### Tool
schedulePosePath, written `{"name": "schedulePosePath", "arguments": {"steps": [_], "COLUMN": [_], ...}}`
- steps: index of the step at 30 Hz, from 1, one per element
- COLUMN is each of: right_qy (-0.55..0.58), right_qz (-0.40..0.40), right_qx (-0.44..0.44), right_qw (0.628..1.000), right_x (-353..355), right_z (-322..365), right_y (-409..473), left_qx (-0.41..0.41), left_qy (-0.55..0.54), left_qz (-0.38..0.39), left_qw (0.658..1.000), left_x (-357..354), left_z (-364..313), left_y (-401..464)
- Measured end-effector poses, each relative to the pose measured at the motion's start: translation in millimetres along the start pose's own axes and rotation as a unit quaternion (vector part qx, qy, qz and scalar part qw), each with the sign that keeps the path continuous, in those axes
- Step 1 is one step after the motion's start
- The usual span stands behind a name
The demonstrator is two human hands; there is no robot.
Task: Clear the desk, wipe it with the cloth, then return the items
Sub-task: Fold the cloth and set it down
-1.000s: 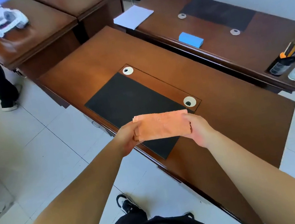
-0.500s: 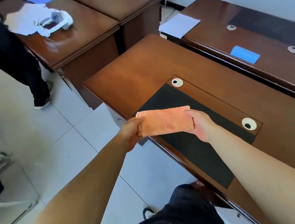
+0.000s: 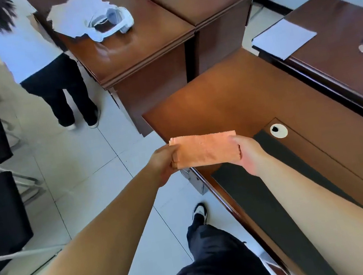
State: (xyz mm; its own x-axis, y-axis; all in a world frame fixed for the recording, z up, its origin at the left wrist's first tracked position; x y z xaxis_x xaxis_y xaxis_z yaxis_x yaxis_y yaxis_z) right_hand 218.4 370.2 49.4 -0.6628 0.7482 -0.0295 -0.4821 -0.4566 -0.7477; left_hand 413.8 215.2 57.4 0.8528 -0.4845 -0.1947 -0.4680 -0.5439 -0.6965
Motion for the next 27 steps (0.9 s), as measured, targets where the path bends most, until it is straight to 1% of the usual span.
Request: {"name": "schedulePosePath", "arguments": {"steps": [4,9,11,14,17,19,22,25,27], "right_qy": [-0.009,-0.034,-0.036,-0.025,0.004,0.035,0.071,0.108,0.13], "right_qz": [0.003,0.014,0.011,-0.004,-0.022,-0.041,-0.094,-0.127,-0.152], "right_qx": [-0.015,-0.001,-0.006,-0.017,-0.037,-0.047,-0.058,-0.062,-0.057], "right_qw": [1.0,0.999,0.999,1.0,0.999,0.997,0.991,0.984,0.978], "right_x": [-34,-70,-80,-94,-107,-116,-127,-146,-157], "right_z": [37,73,80,85,75,65,50,26,13], "right_y": [43,87,100,119,138,151,166,174,178], "left_qx": [0.019,0.031,0.04,0.05,0.058,0.062,0.063,0.061,0.051], "left_qy": [0.021,0.047,0.064,0.104,0.146,0.177,0.248,0.328,0.382], "left_qz": [-0.022,-0.046,-0.057,-0.051,-0.049,-0.03,0.01,0.056,0.098], "left_qw": [0.999,0.997,0.996,0.992,0.986,0.982,0.967,0.941,0.918], "left_x": [20,40,49,56,66,70,74,75,71], "left_z": [-44,-85,-95,-111,-127,-135,-148,-159,-166], "left_y": [50,102,119,147,178,205,246,285,306]}}
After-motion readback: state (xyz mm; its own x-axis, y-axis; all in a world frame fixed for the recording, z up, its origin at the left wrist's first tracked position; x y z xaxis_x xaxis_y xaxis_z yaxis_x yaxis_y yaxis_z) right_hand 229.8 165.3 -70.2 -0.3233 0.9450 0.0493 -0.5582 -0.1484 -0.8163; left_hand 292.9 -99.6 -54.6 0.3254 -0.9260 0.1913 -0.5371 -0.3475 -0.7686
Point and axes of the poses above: each hand's wrist, its own y-axis towards the middle knuckle, its own x-axis out of the back of the hand, z = x × y, the point moved 8 cm from there along y, towards the middle knuckle, and after that the axes turned 5 degrees about -y, right-handed, at the moved point
